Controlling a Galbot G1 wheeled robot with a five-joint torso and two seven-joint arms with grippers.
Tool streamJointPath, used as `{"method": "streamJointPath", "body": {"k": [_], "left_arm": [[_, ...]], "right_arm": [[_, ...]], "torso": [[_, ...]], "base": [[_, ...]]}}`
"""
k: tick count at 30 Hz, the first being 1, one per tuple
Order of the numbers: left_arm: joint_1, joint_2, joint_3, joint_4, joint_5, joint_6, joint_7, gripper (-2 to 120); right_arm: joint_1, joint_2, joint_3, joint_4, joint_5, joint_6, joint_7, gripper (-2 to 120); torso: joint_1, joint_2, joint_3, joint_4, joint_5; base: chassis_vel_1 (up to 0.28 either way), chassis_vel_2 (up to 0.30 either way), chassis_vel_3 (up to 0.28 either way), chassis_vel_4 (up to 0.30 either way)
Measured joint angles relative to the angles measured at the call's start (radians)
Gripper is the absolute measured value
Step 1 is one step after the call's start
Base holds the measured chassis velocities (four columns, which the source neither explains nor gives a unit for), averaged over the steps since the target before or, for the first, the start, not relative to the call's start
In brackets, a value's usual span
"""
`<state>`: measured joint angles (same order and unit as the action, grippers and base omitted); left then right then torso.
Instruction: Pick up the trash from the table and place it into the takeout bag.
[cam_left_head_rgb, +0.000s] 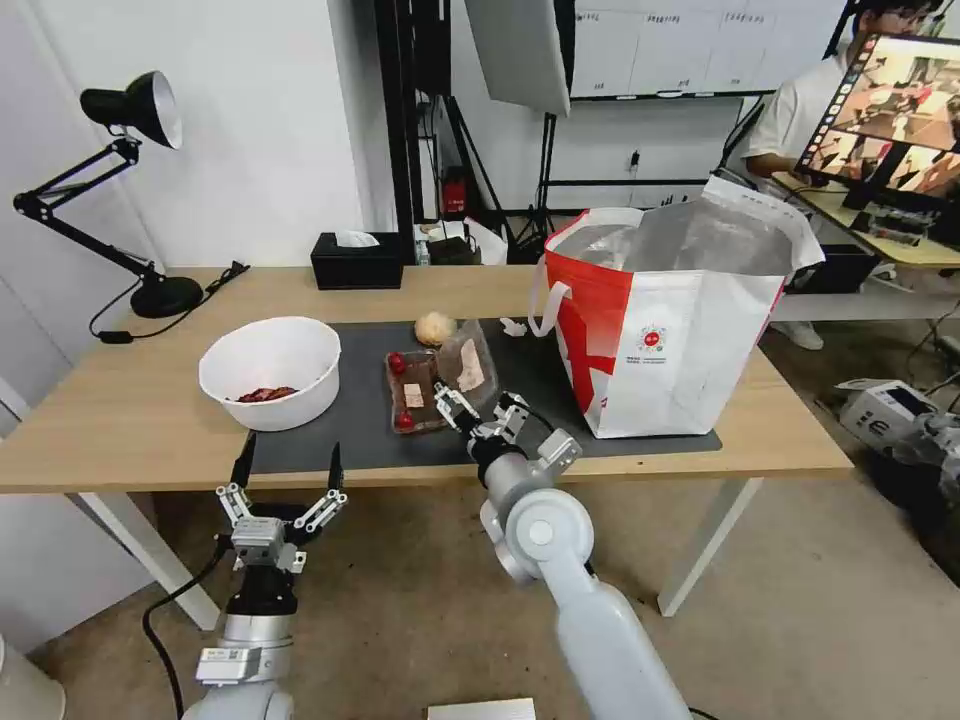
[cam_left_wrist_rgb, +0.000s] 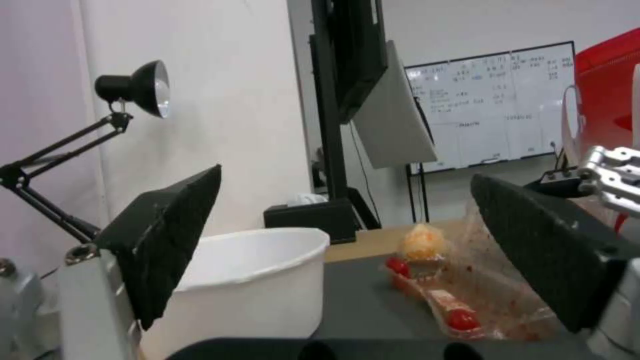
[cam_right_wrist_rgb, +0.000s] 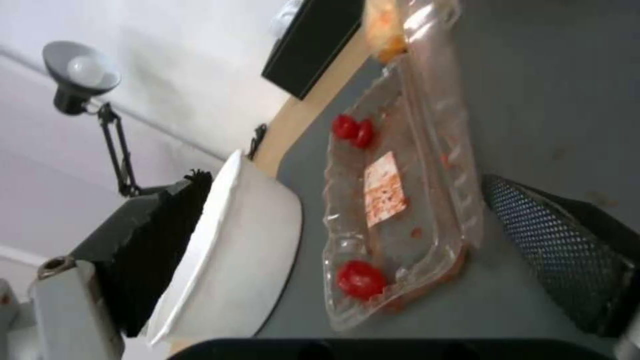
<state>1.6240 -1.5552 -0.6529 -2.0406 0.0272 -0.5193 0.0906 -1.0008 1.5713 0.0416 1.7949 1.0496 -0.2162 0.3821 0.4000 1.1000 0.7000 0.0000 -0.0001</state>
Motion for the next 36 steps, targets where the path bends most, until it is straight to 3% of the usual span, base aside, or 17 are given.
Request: {"method": "streamJointPath", "body": {"k": [36], "left_arm": [[-0.001,-0.011,-0.017,-0.002,-0.026,-0.021,0.010,100]], "right_arm": [[0.079,-0.002,-0.096,-0.046,-0.098,0.001,-0.069,100]], "torso": [[0.000,0.000,0.000,0.0000,0.0000]], "base": [[0.000,0.000,0.000,0.000]]}}
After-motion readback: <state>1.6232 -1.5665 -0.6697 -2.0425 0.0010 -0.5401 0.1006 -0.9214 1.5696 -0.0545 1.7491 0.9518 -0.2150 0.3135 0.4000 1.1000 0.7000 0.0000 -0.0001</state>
